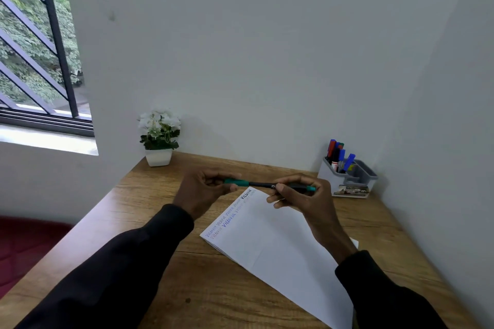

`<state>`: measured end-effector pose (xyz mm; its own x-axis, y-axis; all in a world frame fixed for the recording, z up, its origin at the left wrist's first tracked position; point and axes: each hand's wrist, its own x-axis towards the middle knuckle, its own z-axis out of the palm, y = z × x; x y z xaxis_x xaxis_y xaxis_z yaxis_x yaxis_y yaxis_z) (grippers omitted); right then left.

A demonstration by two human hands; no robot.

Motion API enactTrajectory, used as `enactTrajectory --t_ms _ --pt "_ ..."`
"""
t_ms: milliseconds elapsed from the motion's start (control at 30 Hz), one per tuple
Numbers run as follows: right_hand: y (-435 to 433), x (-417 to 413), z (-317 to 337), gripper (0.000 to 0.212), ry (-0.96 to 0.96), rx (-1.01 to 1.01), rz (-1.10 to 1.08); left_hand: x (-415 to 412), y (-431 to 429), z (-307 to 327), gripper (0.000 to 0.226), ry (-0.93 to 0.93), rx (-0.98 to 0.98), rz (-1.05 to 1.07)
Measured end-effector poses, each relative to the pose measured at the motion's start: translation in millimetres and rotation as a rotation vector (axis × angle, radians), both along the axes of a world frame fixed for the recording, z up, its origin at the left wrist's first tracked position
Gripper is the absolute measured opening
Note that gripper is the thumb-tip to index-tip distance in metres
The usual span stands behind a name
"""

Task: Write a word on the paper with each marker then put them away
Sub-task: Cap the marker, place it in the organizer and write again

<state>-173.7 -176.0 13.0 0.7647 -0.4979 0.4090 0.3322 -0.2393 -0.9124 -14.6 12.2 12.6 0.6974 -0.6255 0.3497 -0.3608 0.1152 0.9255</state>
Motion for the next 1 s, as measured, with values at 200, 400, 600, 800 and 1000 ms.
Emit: enactTrajectory --t_ms 200,400,600,800,1000 --pt "3.4 2.5 -1.7 0.008 0.043 -0.165 -0.065 -11.9 -5.6 9.5 0.021 -0.023 0.043 -0.060" --pt "6.4 7.3 -12.7 0.007 0.041 -0.151 -0.180 -15.9 -14.8 6.6 0.018 -0.028 0.020 0.005" --pt "0.7 12.9 -24.2 0.003 0.087 -0.155 -0.211 -15.0 -22.4 -2.2 0.018 -0.081 0.046 0.020" --pt "-18.9 19.4 -14.2 0.013 0.177 -0.687 -0.370 -9.5 -37.0 3.5 0.022 -0.072 0.071 0.043" --pt "-36.8 19.4 -26.9 0.051 0.299 -0.932 -0.357 -17.6 -67.5 8.1 0.023 0.042 -0.032 0.013"
